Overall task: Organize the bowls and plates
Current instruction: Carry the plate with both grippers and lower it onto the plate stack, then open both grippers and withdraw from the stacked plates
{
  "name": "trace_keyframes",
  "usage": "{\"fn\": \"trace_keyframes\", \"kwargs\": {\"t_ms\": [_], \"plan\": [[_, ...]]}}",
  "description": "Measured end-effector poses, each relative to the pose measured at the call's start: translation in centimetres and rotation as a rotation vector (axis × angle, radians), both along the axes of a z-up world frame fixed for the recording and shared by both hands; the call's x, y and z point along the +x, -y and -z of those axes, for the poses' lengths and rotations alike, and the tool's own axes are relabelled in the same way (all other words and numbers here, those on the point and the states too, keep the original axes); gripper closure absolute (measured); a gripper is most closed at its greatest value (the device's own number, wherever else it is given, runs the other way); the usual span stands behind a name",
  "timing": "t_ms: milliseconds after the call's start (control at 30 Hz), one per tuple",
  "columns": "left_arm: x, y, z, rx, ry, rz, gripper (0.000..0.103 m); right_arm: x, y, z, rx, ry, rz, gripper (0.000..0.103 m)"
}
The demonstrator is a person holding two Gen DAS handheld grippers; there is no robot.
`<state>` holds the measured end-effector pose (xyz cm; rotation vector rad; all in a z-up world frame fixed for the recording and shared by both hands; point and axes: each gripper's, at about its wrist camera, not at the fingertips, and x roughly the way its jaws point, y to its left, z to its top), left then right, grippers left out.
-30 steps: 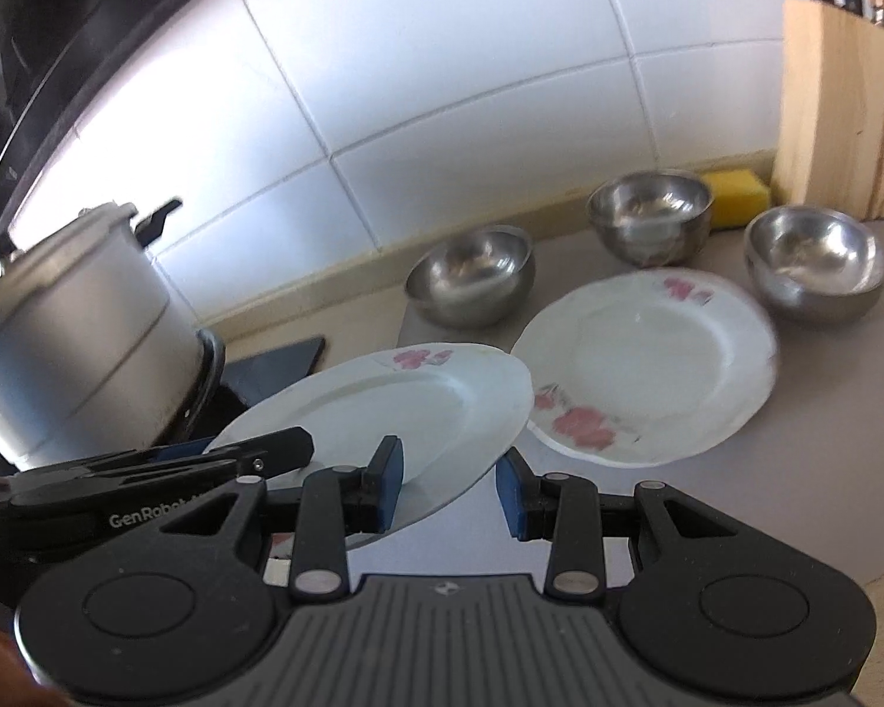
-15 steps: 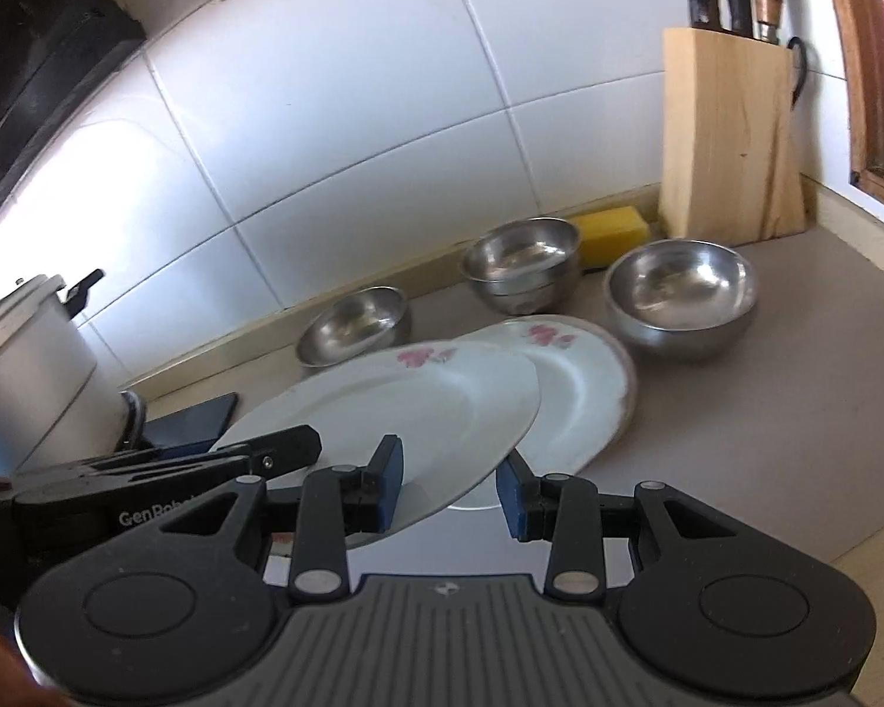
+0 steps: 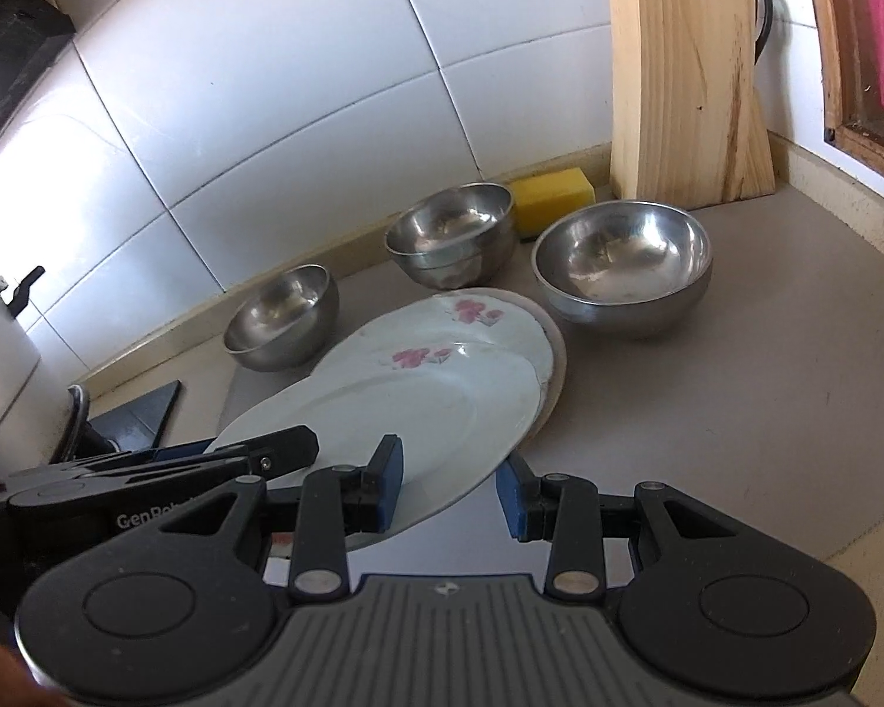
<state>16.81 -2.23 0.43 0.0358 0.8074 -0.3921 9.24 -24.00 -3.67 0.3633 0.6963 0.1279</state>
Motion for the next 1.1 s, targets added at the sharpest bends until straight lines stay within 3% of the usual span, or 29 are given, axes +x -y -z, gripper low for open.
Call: {"fn": "trace_keyframes", "kwargs": {"t_ms": [467, 900, 1100], "plan": [[2.2, 1.5, 2.1, 0.014, -0.043, -0.040, 0.038, 2.7, 1.0, 1.9, -0.033, -0.042, -0.043, 0.087], [4.3, 2.9, 3.0, 0.041, -0.022, -0.057, 0.036, 5.8, 1.4, 2.9, -0.076, -0.041, -0.049, 0.086], [4.6, 2.7, 3.0, 0.058, -0.023, -0.086, 0.036, 5.8, 0.7, 2.4, -0.182, -0.019, -0.051, 0.085]]}}
